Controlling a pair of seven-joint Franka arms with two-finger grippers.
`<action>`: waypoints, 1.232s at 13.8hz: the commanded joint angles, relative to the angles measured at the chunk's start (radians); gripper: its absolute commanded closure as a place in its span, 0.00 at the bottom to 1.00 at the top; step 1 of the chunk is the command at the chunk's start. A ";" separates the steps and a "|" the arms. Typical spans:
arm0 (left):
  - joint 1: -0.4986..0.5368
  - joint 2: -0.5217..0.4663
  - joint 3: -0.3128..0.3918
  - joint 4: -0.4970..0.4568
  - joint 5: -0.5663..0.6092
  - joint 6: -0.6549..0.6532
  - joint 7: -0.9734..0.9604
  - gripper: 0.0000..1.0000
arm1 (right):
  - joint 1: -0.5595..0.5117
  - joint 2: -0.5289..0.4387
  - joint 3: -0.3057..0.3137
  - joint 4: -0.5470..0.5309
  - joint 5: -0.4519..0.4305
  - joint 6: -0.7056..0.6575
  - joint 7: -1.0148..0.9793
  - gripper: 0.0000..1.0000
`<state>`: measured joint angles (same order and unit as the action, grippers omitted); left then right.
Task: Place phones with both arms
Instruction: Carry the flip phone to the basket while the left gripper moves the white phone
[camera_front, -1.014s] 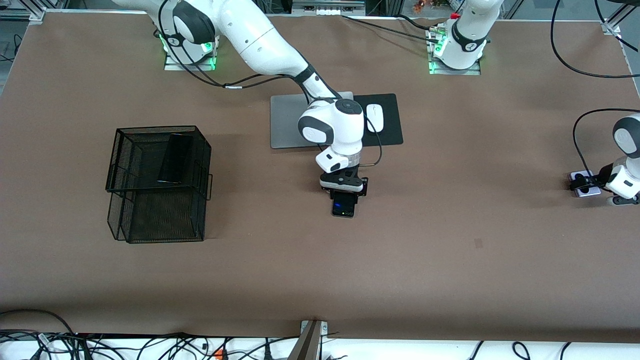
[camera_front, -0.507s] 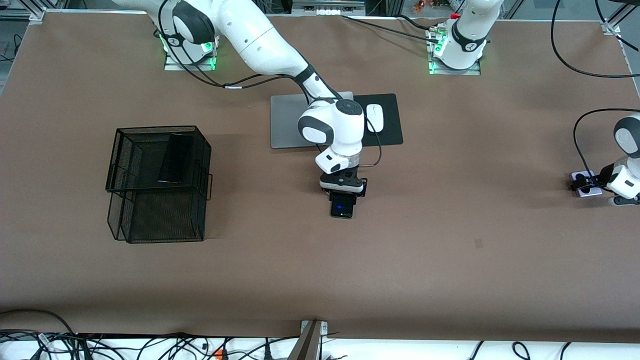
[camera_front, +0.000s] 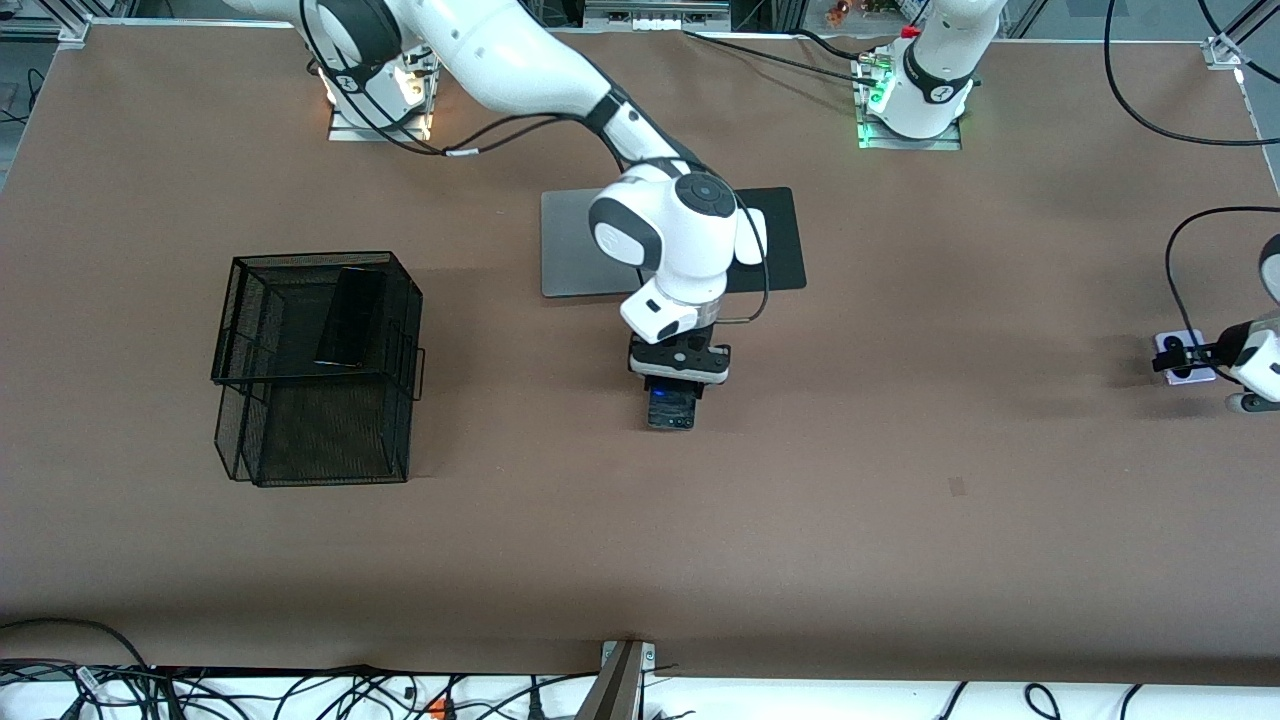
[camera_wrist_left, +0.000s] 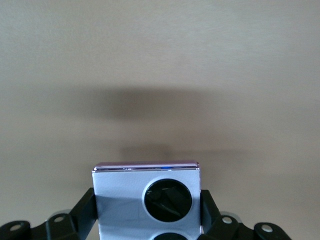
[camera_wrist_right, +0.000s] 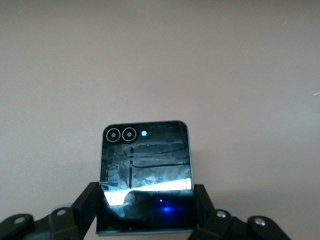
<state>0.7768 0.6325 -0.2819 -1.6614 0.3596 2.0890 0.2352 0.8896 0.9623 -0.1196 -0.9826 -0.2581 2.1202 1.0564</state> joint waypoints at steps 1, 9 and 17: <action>-0.077 -0.017 -0.002 0.139 0.009 -0.255 -0.017 0.40 | -0.070 -0.138 0.025 -0.085 0.081 -0.141 -0.158 0.46; -0.325 -0.010 -0.171 0.276 0.009 -0.500 -0.135 0.39 | -0.143 -0.710 -0.135 -0.809 0.140 -0.038 -0.579 0.46; -0.747 0.150 -0.166 0.276 -0.312 -0.215 -0.560 0.41 | -0.143 -0.987 -0.492 -1.159 0.155 -0.043 -1.031 0.45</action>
<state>0.1003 0.7610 -0.4605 -1.4139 0.0856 1.8183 -0.2256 0.7378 0.0280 -0.5585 -2.0621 -0.1179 2.0481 0.0958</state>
